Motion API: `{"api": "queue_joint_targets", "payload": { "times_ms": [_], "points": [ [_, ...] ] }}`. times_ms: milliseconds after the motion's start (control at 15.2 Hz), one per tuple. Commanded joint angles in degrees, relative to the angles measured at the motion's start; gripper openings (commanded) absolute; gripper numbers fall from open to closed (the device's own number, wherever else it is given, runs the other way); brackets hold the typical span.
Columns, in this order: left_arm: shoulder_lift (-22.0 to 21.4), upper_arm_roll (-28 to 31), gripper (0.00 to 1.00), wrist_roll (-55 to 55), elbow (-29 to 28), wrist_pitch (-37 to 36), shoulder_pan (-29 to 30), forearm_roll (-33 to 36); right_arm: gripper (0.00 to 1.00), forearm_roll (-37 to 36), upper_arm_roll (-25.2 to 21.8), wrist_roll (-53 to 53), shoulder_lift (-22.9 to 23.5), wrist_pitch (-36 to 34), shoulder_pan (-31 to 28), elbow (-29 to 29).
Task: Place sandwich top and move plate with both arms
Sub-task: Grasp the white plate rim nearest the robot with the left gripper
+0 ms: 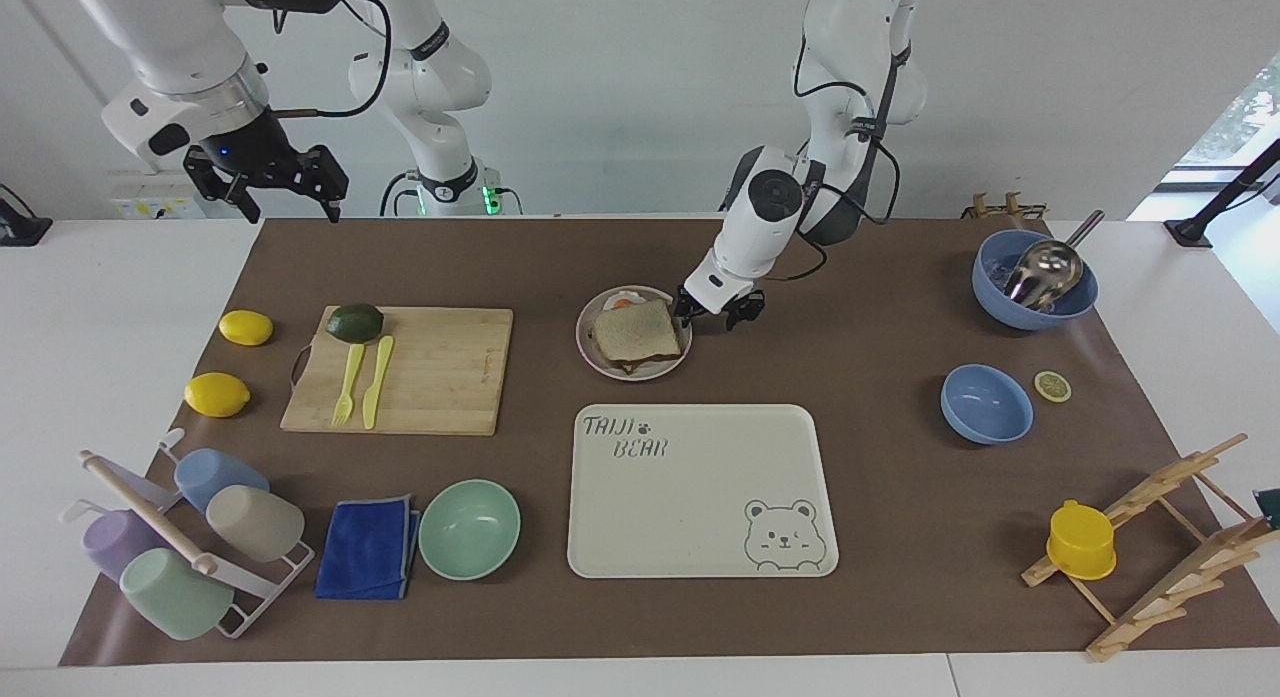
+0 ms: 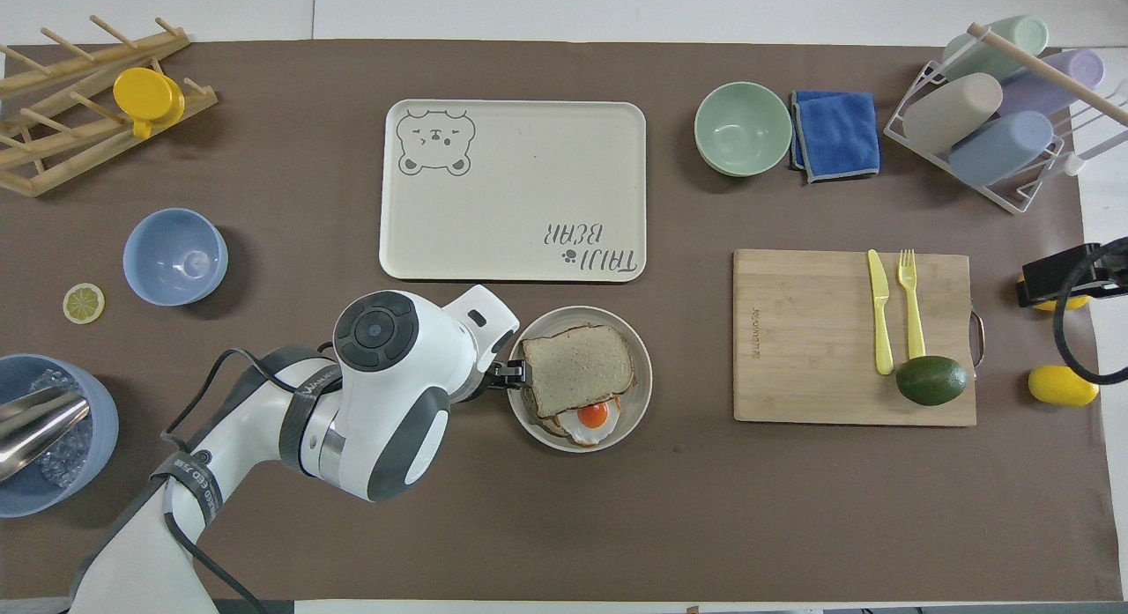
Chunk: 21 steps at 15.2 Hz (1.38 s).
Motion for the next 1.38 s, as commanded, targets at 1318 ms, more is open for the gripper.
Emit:
{"api": "queue_joint_targets", "payload": {
  "times_ms": [1318],
  "points": [
    [1.5, 0.8, 0.38, -1.8, -3.5, 7.6, -6.0, -1.7, 1.0, 1.0, 0.1, -1.3, -1.1, 1.5, -0.7, -1.6]
  ]
}}
